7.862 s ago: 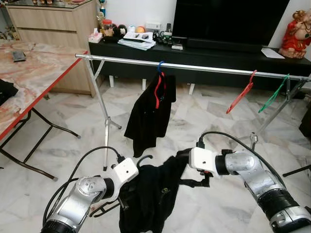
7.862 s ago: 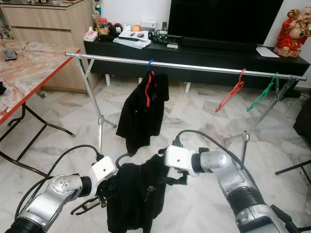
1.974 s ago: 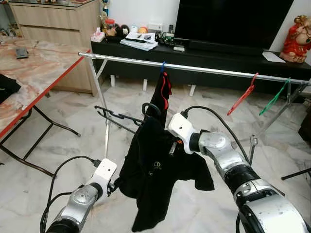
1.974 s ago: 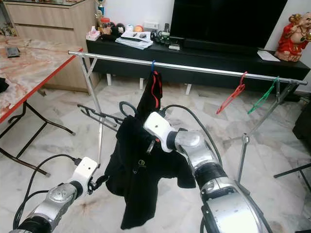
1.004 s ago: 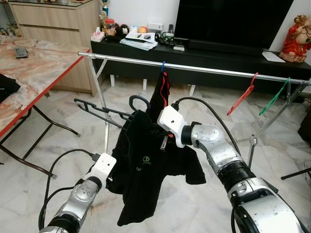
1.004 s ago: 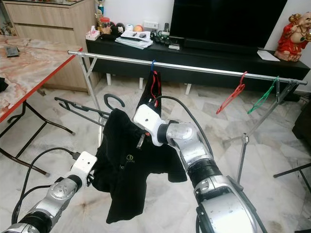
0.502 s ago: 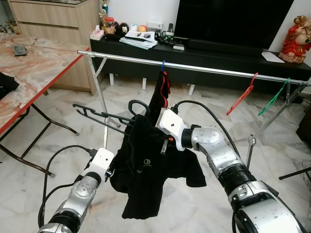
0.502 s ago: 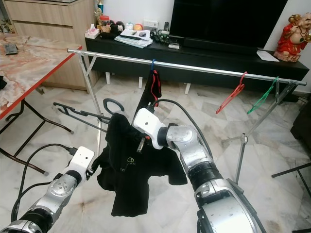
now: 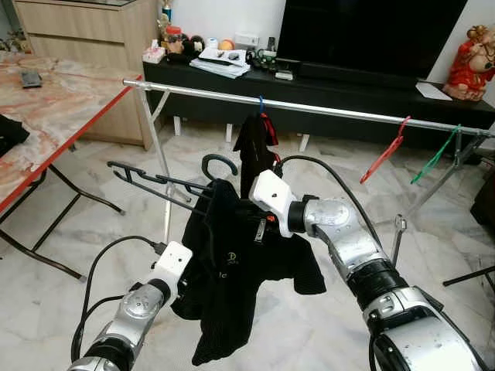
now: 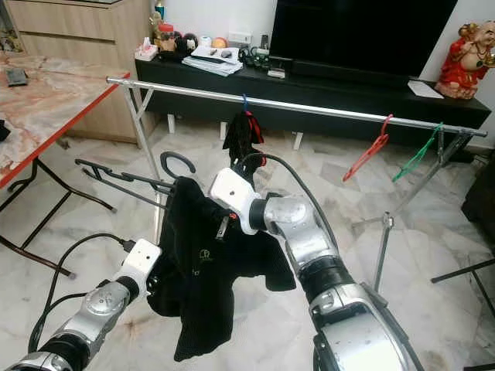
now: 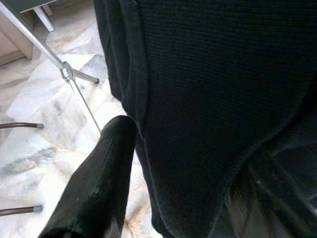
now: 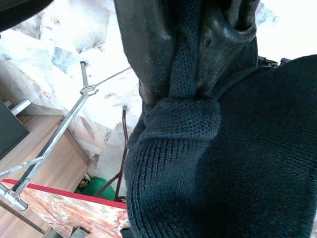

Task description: Hang hanger

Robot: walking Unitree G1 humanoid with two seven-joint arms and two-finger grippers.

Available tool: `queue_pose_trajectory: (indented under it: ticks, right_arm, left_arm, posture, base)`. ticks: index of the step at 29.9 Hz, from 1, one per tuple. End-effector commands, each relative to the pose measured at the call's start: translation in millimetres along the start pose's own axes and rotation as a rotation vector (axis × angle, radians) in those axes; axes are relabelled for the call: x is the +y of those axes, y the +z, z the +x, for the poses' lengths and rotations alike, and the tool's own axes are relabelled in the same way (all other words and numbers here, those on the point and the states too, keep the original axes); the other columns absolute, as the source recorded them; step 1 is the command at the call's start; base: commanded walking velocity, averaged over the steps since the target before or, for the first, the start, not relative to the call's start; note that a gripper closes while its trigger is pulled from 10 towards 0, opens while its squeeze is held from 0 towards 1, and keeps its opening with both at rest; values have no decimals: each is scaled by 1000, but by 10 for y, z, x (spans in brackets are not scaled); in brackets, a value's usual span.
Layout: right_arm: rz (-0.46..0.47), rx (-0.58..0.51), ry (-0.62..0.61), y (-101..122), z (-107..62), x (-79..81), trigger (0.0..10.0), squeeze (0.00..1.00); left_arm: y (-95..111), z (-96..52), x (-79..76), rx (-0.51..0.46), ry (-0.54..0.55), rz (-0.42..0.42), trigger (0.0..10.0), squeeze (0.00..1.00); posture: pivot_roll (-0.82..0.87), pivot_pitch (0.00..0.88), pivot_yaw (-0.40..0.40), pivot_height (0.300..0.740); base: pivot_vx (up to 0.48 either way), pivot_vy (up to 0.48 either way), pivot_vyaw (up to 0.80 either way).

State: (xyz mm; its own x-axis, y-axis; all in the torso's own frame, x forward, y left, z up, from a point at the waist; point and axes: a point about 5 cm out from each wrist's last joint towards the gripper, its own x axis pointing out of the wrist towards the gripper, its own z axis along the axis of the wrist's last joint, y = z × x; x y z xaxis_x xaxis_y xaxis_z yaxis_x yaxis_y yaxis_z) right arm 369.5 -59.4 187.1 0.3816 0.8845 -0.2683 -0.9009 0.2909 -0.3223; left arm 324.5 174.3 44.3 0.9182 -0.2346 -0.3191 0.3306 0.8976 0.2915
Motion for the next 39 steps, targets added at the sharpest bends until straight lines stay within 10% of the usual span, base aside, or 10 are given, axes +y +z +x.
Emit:
queue_pose_trajectory:
  ticks: [1,25,39]
  right_arm:
    - [-29,-38,-13,104,-27,-34,0,0]
    - [-12,-53,-16,103,-13,-9,0,0]
    - [108,120,-161,-524,-449,-104,0,0]
  left_arm:
    - [-33,-2,-30,14,-8,-22,0,0]
    - [-97,-23,35,52,62,-55,0,0]
    - [-273,-110,32,108,80,-82,0,0]
  posture:
    - [101,15,-113,740]
    - [101,15,-109,740]
    - [88,23,-105,740]
  base:
    - [0,0,0]
    - [0,0,0]
    - [0,0,0]
